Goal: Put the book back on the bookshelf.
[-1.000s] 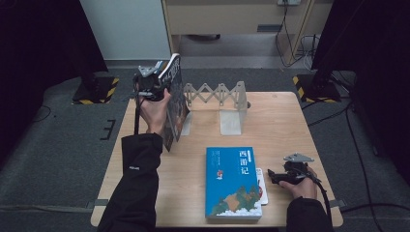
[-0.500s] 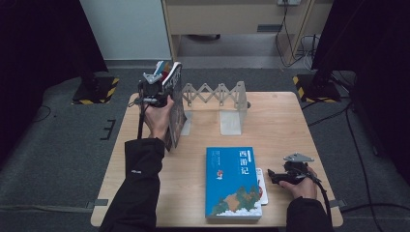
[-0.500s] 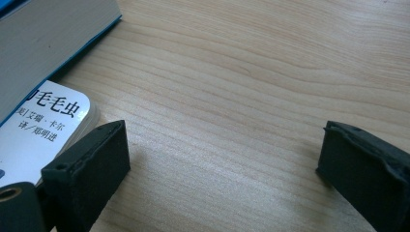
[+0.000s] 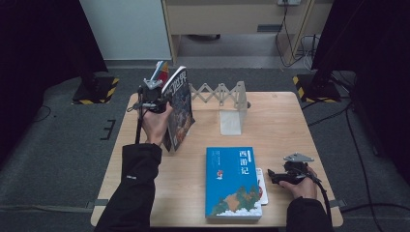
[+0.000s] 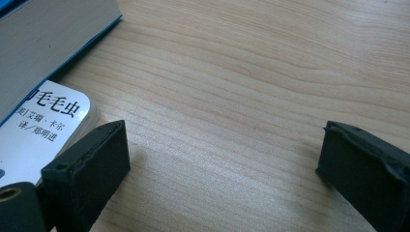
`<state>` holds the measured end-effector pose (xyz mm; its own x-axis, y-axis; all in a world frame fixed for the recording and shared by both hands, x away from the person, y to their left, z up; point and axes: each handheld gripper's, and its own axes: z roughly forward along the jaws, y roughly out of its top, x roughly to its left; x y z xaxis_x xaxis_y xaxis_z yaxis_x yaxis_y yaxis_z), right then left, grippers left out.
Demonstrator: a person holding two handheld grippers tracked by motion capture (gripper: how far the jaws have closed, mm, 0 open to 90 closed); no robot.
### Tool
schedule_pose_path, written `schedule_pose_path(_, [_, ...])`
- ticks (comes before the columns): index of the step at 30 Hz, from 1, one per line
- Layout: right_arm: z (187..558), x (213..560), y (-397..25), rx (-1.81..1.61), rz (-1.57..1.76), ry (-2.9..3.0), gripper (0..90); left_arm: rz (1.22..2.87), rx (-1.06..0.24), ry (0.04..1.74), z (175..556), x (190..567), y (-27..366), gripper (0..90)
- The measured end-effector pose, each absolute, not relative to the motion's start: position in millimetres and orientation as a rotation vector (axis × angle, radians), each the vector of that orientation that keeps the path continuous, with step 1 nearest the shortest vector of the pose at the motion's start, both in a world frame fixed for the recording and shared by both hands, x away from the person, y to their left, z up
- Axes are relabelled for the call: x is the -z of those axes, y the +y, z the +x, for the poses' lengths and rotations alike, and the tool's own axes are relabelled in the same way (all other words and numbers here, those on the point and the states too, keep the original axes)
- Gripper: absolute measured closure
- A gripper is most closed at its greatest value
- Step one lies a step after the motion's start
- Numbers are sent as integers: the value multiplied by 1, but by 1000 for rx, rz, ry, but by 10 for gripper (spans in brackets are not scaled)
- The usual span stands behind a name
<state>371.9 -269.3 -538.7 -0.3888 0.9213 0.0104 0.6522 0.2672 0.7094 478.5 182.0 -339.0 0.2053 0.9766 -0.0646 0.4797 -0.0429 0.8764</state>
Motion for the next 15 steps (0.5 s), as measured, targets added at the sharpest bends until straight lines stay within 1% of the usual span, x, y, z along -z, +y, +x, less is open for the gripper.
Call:
schedule_pose_path(9, [372,539,-269,-899,1423,2139,42,1665,-708,1379,463,339,191,812])
schedule_pose_path(15, [372,539,-269,-898,1423,2139,42,1710,-673,1391,450,342,199,811])
